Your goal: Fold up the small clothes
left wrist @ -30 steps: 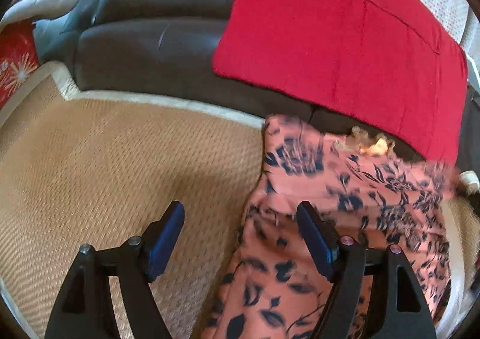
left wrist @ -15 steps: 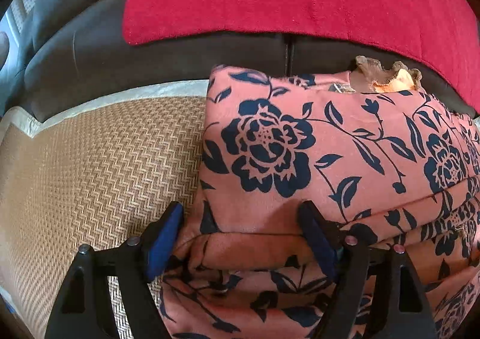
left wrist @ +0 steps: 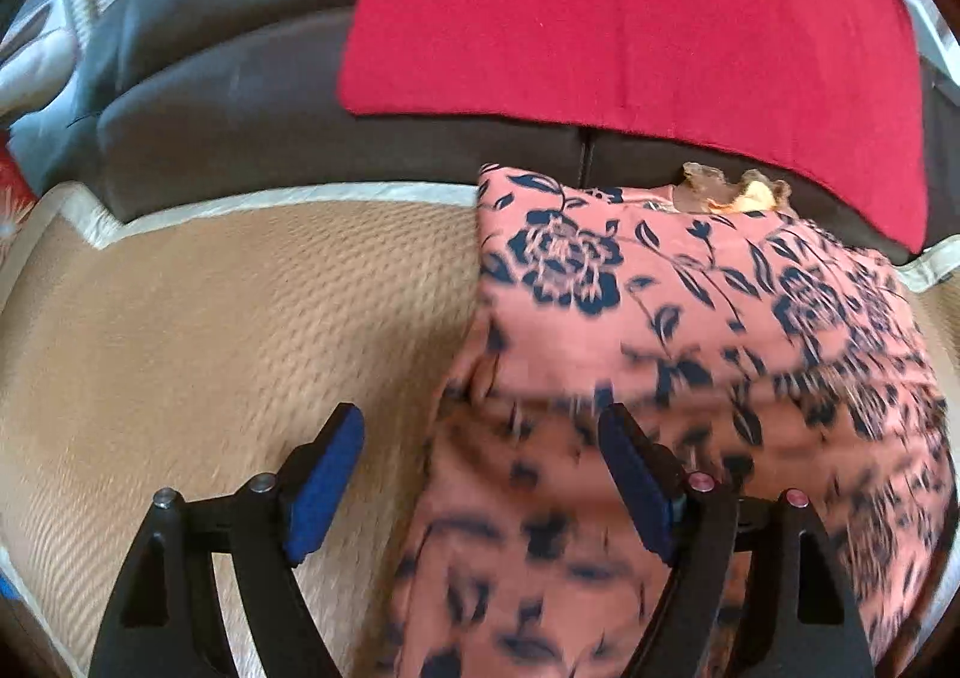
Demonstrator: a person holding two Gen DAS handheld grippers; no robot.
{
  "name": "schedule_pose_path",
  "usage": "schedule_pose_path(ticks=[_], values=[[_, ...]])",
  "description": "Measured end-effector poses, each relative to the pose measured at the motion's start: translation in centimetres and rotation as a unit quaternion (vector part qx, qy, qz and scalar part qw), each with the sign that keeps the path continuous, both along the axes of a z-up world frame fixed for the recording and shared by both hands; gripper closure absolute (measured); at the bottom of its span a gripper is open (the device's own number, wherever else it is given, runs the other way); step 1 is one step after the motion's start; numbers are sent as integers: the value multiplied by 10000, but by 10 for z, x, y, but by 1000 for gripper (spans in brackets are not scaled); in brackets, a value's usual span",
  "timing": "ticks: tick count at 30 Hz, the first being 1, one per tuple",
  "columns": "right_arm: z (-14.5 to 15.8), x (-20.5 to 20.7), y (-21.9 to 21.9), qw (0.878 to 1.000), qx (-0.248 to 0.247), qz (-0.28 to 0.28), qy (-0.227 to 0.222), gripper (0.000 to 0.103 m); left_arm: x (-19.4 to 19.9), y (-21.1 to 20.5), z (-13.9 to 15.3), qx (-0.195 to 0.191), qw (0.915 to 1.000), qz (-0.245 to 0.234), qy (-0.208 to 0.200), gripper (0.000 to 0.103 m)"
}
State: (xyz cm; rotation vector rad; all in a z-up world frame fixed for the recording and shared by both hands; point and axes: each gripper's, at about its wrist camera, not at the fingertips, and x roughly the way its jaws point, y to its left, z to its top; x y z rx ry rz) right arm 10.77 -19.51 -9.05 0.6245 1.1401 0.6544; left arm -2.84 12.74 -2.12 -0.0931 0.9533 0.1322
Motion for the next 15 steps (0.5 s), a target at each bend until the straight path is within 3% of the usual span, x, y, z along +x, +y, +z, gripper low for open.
schedule_pose_path(ticks=[2,4,6,7,9,11,12,15], values=[[-9,-24,5,9981,554,93,243,17,-19,3,2,-51,10000,7,14,22],[-33,-34,19,9925,840,226,855,15,-38,6,2,-48,9999,-11,121,22],[-53,-46,18,9924,-169,49,1216,17,-58,13,-1,22,9998,65,180,22],[-54,-53,7,9924,-139,-58,1221,17,-68,19,-3,53,9998,113,162,22],[-49,-68,-27,9889,-629,-507,1251,16,-83,29,-8,81,9996,217,149,22],[-44,-91,-79,9710,-1545,-1294,1290,14,-100,41,-10,68,9992,354,151,22],[-41,-104,-103,9632,-1695,-1582,1361,14,-108,46,-11,51,9989,425,184,22],[-17,-118,-130,9711,-1001,-1914,1013,14,-123,52,-17,-129,9984,505,237,22]])
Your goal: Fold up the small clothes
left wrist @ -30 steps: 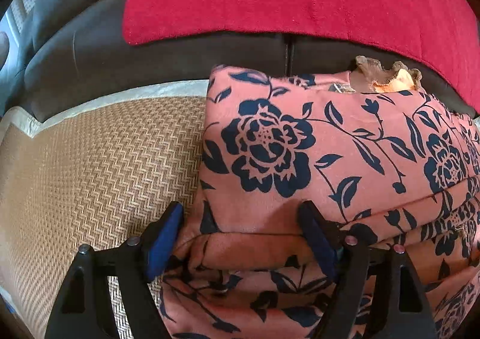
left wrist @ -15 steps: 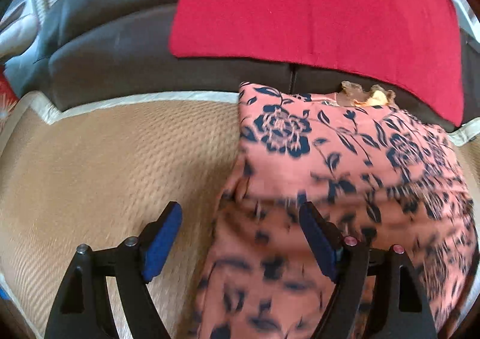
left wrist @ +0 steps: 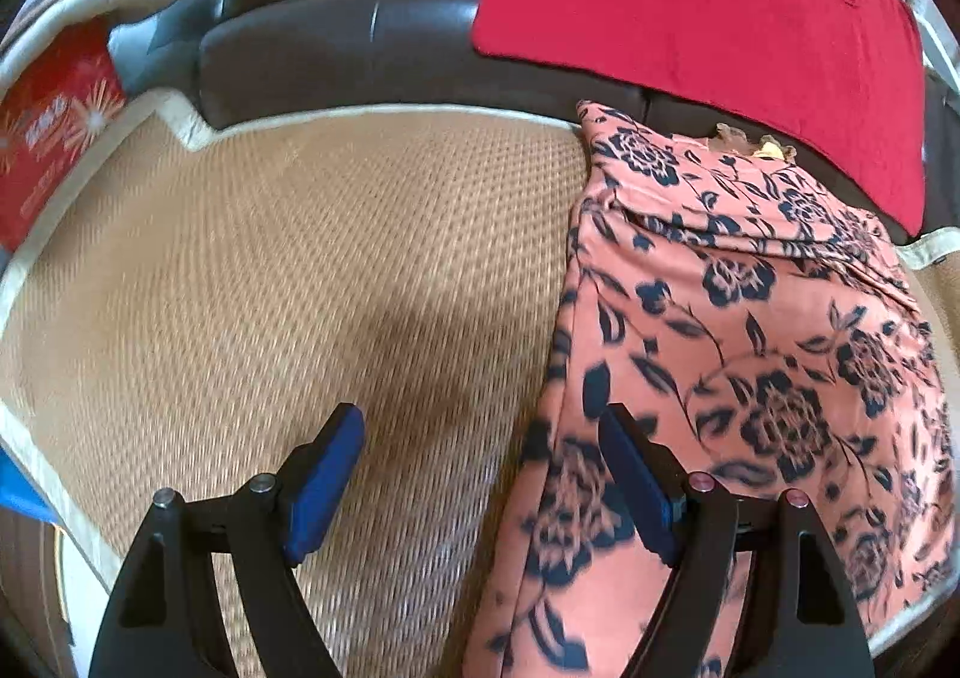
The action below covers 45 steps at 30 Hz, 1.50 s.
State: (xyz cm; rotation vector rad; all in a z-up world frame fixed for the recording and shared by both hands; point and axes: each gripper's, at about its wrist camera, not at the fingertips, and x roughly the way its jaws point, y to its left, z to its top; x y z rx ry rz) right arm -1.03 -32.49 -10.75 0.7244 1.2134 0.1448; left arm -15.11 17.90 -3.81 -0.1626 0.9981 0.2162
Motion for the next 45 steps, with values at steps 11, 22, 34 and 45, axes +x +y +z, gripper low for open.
schedule_pose_path(ticks=[11,22,34,45], values=[[-25,-2,48,9923,-575,1080,-198,14,-51,-16,-31,-309,9987,46,408,22],[-37,-16,32,9870,-1054,1212,4,93,-56,-37,-42,-152,9963,-298,792,91],[25,69,-15,9921,-259,439,-1148,1,2,-18,38,283,9980,-328,-453,23],[-7,311,49,9894,-61,1124,-921,9,233,-8,-19,-504,9976,-430,-194,23]])
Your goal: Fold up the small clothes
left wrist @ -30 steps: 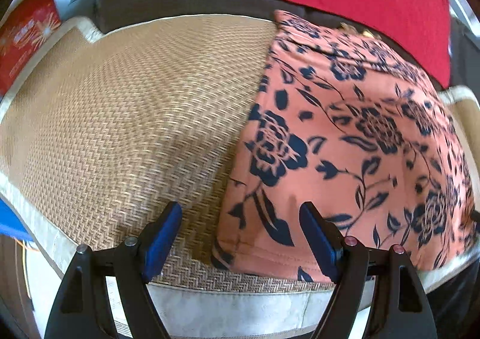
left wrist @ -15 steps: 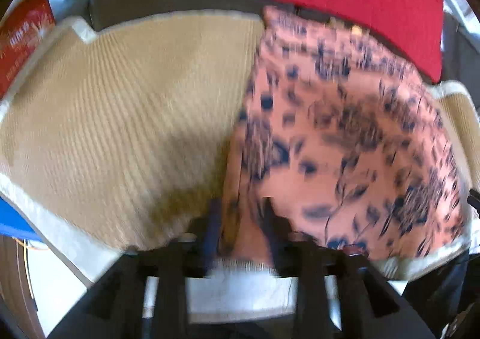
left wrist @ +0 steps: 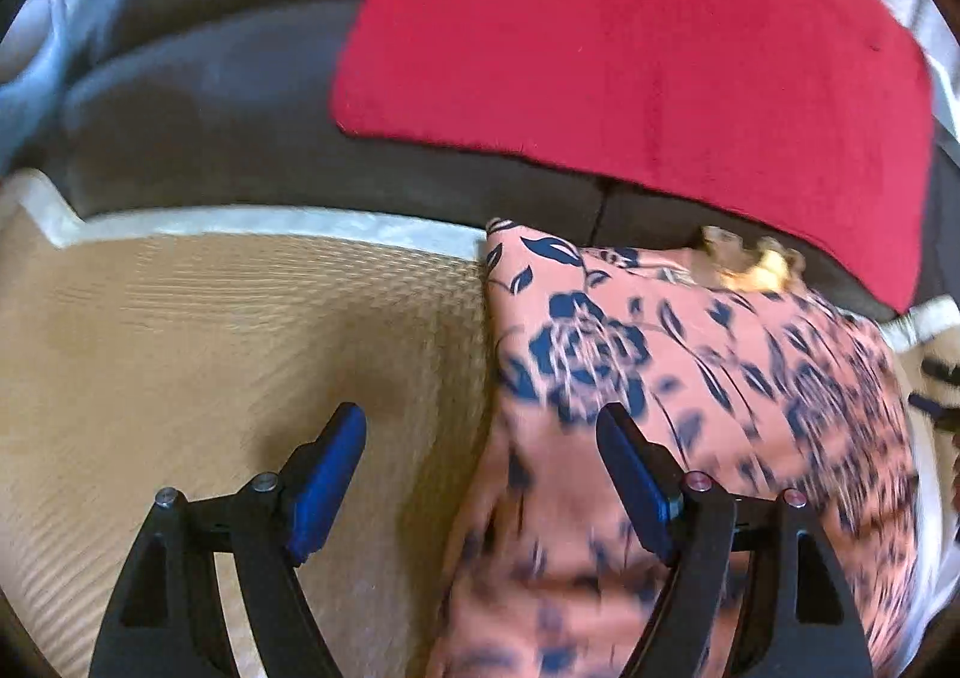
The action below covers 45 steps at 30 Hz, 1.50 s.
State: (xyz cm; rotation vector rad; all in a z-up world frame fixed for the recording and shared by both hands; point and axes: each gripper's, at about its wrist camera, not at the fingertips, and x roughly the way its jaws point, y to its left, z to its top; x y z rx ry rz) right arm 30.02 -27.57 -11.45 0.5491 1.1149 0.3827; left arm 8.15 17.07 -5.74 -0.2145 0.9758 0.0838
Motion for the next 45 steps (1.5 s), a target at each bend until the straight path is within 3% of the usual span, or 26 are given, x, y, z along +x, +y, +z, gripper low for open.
schedule_pose_path(ticks=[2,4,5,6,7,10,12,14,16,17,18,20,21,24,26,28,30,32,35,37,42,45], values=[[-11,19,15,9996,-187,132,141,12,21,0,-15,-170,9998,61,67,23],[-16,27,34,9986,-258,429,177,42,36,-1,-28,-261,9993,-1,275,26],[-18,27,41,9972,-460,553,212,53,42,-3,-34,-229,9991,-47,362,53],[-20,28,52,9947,-773,655,199,74,42,-6,-34,-204,9990,-145,360,98],[-17,31,61,9924,-965,757,141,77,43,-7,-31,-157,9990,-116,400,96],[1,28,73,9899,-1172,769,-193,78,30,-4,-15,47,10000,77,17,96],[-4,28,74,9889,-1288,712,-220,78,26,-5,-23,91,9999,53,126,96],[-23,33,68,9898,-1317,534,16,62,24,-5,-29,96,9998,118,136,91],[-20,30,62,9925,-1196,237,-20,33,18,-2,-24,12,9997,221,113,84],[-13,26,59,9934,-1138,150,-63,33,14,-1,-18,100,9994,294,124,69],[-6,22,57,9940,-1074,117,-145,33,9,-2,-12,221,9992,336,78,61],[17,5,53,9956,-833,47,-437,33,-9,-2,6,597,9976,345,-56,55],[26,-6,53,9970,-583,52,-514,32,-20,-8,16,787,9964,312,-94,47],[30,-34,58,9976,184,343,-581,16,-55,-23,42,1236,9914,280,-326,34],[12,-41,66,9975,243,580,-329,15,-79,-33,57,1425,9883,279,-458,32],[-13,-38,59,9990,161,401,152,17,-98,-40,69,1477,9873,265,-512,32],[-8,-42,48,9992,390,78,102,16,-120,-44,81,1484,9870,209,-575,32],[21,-57,50,9998,159,-62,-80,15,-138,-52,91,1538,9855,279,-663,30],[55,-96,57,9980,199,184,-571,15,-162,-54,103,1425,9865,356,-718,30],[62,-131,64,9970,295,308,-647,15,-177,-59,105,1342,9881,318,-673,30],[37,-218,58,9971,688,292,-147,14,-213,-67,105,1380,9880,424,-550,30],[26,-264,52,9984,553,67,-18,14,-231,-72,105,1319,9890,441,-508,30]])
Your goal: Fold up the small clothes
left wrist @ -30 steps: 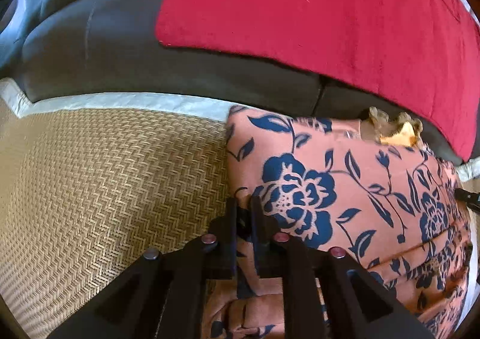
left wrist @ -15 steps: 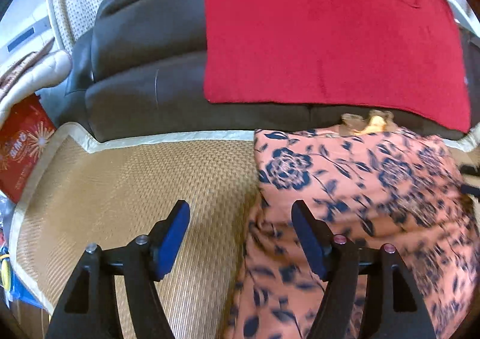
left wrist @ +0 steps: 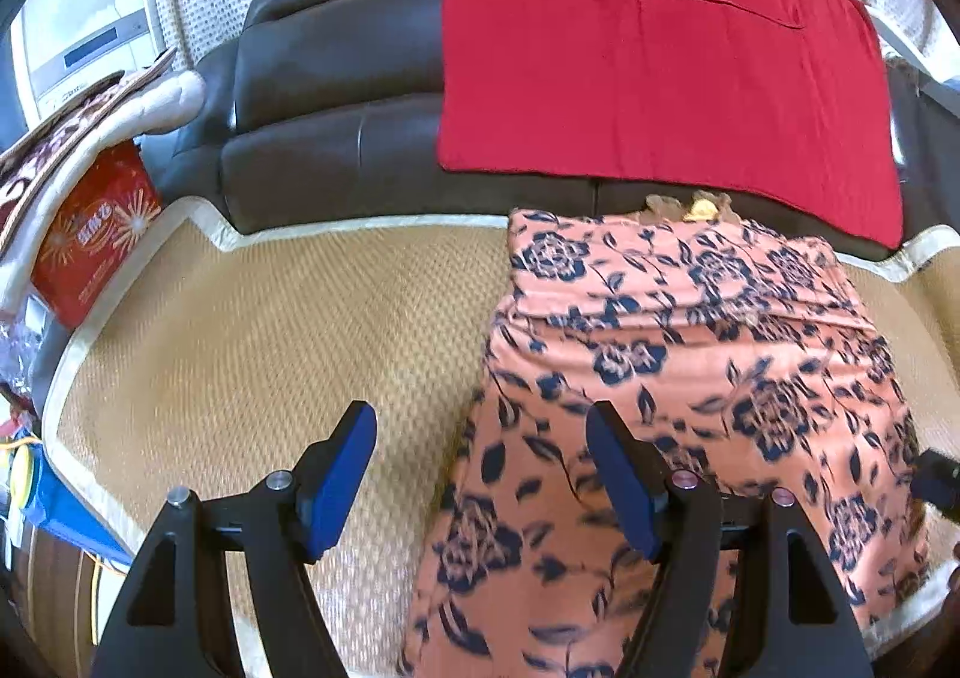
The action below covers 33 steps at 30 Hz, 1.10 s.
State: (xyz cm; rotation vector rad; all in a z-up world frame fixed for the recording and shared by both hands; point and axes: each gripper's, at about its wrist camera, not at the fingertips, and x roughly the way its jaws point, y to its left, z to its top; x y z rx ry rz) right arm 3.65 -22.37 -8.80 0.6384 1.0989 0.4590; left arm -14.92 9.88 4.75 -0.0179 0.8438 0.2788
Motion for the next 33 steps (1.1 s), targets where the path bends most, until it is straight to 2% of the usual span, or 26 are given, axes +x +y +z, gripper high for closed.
schedule_pose_path(ticks=[3,5,10,14,22,33], values=[[11,-23,-5,9996,-205,-105,-144,14,-10,-10,-1,40,10000,-71,7,30],[28,-34,-7,9979,-431,-170,-453,14,-16,-15,-1,86,9999,-128,26,30],[57,-42,-4,9927,-719,-138,-958,13,-27,-23,-1,117,9998,-182,20,30],[63,-45,-2,9916,-755,-118,-1043,13,-33,-23,2,188,9998,-91,18,30],[80,-54,26,9827,-1208,267,-1379,13,-36,-25,3,247,9996,0,103,30],[72,-53,30,9838,-1242,356,-1243,13,-31,-31,-8,279,9991,-116,311,30]])
